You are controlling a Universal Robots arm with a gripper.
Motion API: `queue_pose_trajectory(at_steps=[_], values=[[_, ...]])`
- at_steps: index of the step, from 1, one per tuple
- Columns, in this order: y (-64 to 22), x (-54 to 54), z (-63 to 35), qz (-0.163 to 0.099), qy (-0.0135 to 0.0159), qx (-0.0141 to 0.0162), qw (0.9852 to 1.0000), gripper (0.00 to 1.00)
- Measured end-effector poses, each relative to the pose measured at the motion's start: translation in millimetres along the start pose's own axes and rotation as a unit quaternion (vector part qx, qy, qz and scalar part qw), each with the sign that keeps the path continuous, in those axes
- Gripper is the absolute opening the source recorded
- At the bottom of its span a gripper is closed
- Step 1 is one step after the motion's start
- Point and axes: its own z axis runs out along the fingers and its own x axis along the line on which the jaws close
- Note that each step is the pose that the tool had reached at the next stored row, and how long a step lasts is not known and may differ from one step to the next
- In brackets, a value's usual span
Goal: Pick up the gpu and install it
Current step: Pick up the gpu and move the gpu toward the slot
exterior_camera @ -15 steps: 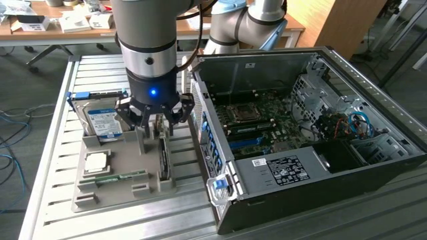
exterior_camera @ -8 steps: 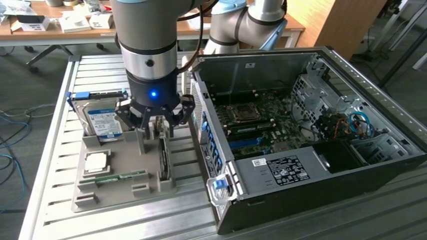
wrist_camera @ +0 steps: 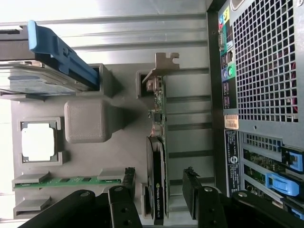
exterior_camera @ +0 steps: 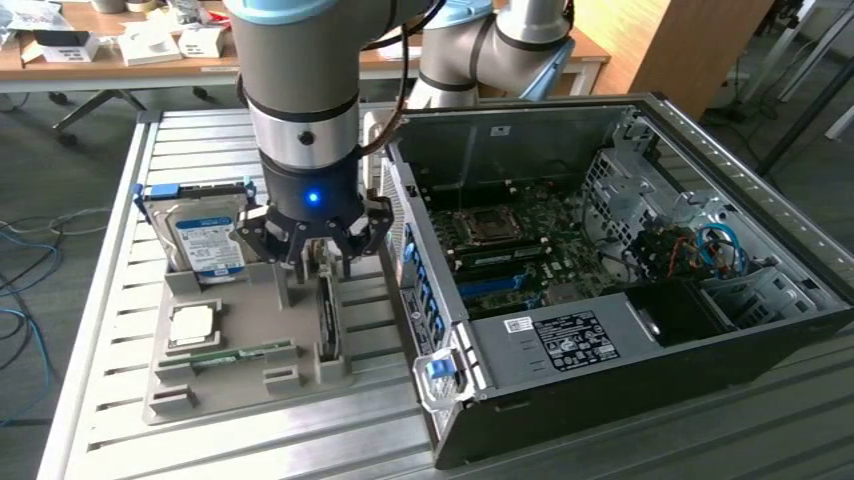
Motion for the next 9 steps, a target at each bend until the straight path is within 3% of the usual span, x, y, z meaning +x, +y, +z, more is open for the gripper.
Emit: queue_pose_trajectory(at_steps=[9], values=[[-0.9,0.0,12.0,0.000,0.0004,0.0000,1.0000,0.53]])
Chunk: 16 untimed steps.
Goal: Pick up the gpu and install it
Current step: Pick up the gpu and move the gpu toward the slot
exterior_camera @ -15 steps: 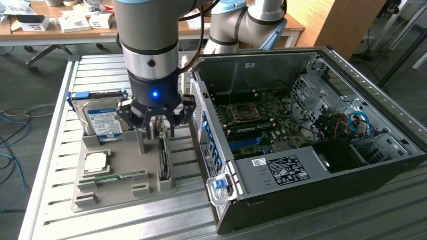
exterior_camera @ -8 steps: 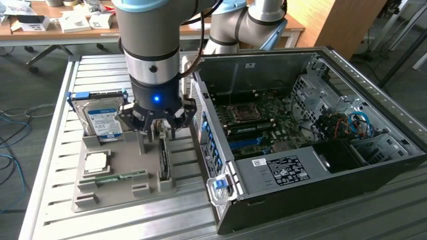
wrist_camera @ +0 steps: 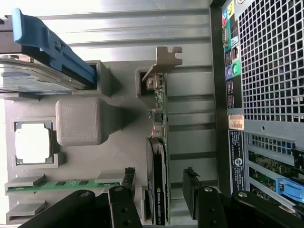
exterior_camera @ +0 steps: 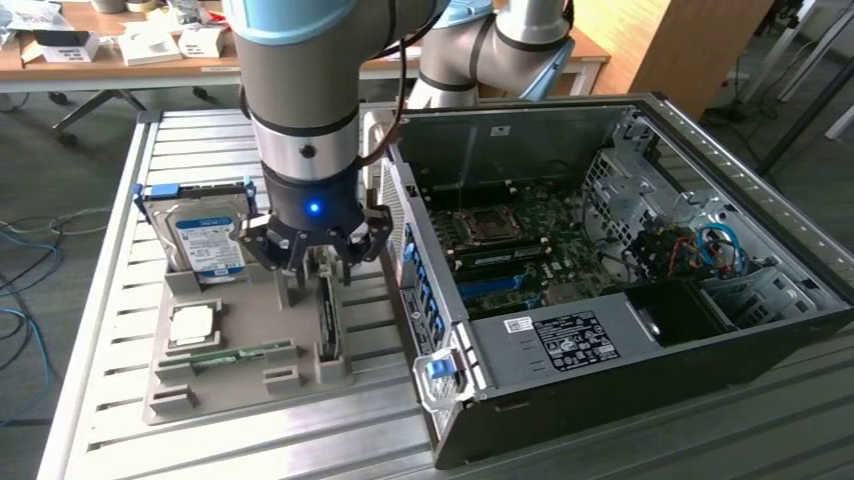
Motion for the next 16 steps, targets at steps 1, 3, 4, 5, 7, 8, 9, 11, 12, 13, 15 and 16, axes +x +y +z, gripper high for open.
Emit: queue_pose_trajectory(at_steps=[1,3,4,5,7,8,9,11,12,13,15,16], values=[[-0.1,0.0,1.5,0.000,0.0000,0.0000,1.0000,0.53],[-0.4,0.0,4.8,0.000,0.0001,0.0000,1.0000,0.53],[-0.5,0.0,6.4,0.000,0.0001,0.0000,1.0000,0.53],[-0.6,0.0,8.0,0.000,0.0002,0.0000,1.0000,0.53],[-0.9,0.0,11.2,0.000,0.0003,0.0000,1.0000,0.53],[-1.0,0.0,12.5,0.000,0.0004,0.0001,1.0000,0.53],[-1.1,0.1,13.9,0.000,0.0006,0.0001,1.0000,0.53],[-1.2,0.1,16.7,0.000,0.0012,0.0001,1.0000,0.53],[-1.3,0.1,18.1,0.000,0.0014,0.0001,1.0000,0.53],[-1.4,0.1,19.2,0.000,0.0018,0.0001,1.0000,0.53],[-1.5,0.1,20.5,0.000,0.0022,0.0002,1.0000,0.53],[-1.5,0.1,21.0,0.000,0.0024,0.0002,1.0000,0.53]])
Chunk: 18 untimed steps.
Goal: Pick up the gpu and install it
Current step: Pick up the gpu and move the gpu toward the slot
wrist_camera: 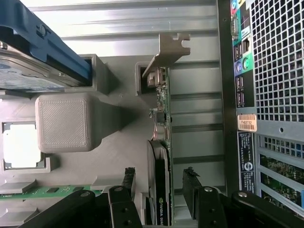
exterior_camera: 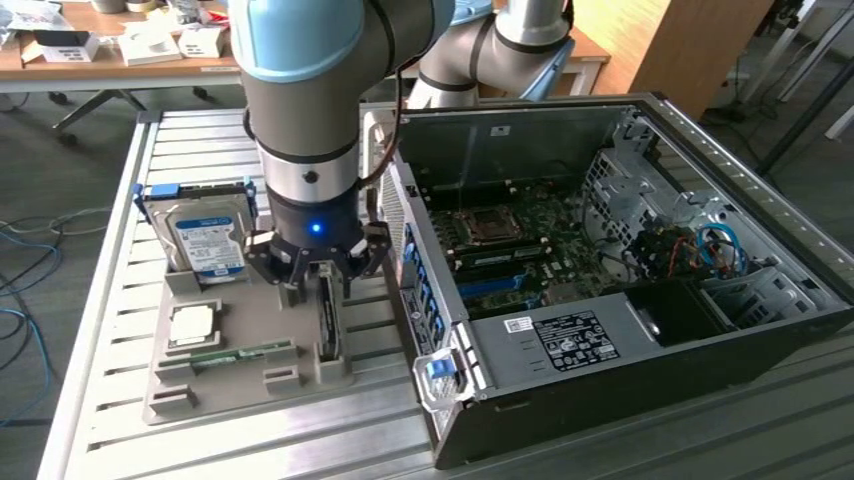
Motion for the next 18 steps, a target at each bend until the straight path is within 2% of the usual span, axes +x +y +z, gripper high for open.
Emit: queue_pose_trajectory(at_steps=[7,18], values=[[-0.5,0.0,8.2,0.000,0.0020,0.0001,1.0000,0.53],[-0.7,0.0,11.1,0.000,0.0025,0.0002,1.0000,0.53]])
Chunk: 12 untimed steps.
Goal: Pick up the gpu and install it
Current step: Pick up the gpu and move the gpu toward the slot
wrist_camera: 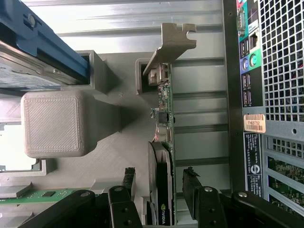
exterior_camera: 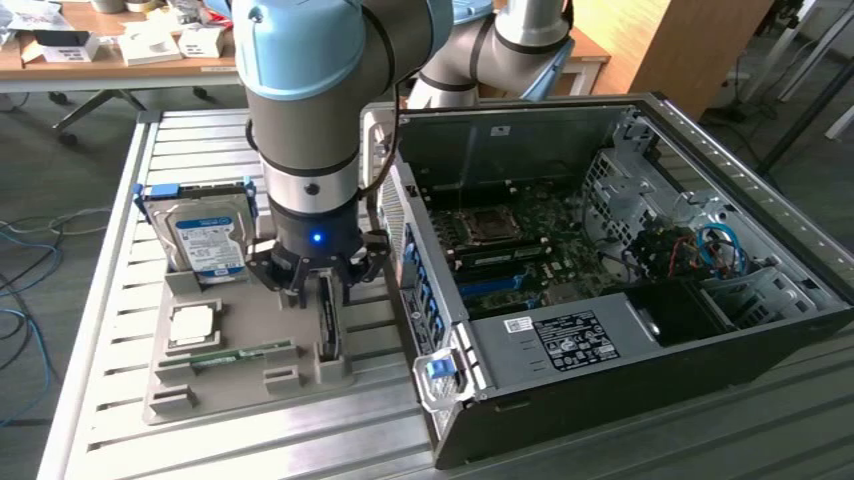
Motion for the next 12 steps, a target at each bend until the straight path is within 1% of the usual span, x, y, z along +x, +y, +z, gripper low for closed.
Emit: queue_pose_trajectory(at_steps=[5,7,8,9,10,12], values=[[0.0,0.0,0.0,0.000,0.0000,0.0000,1.0000,0.53],[0.0,0.0,0.0,0.000,0.0000,0.0000,1.0000,0.51],[0.0,0.0,0.0,0.000,-0.0001,0.0000,1.0000,0.45],[0.0,0.0,0.0,0.000,0.0000,0.0000,1.0000,0.45],[0.0,0.0,0.0,0.000,0.0000,0.0000,1.0000,0.38],[0.0,0.0,0.0,0.000,0.0000,0.0000,1.0000,0.38]])
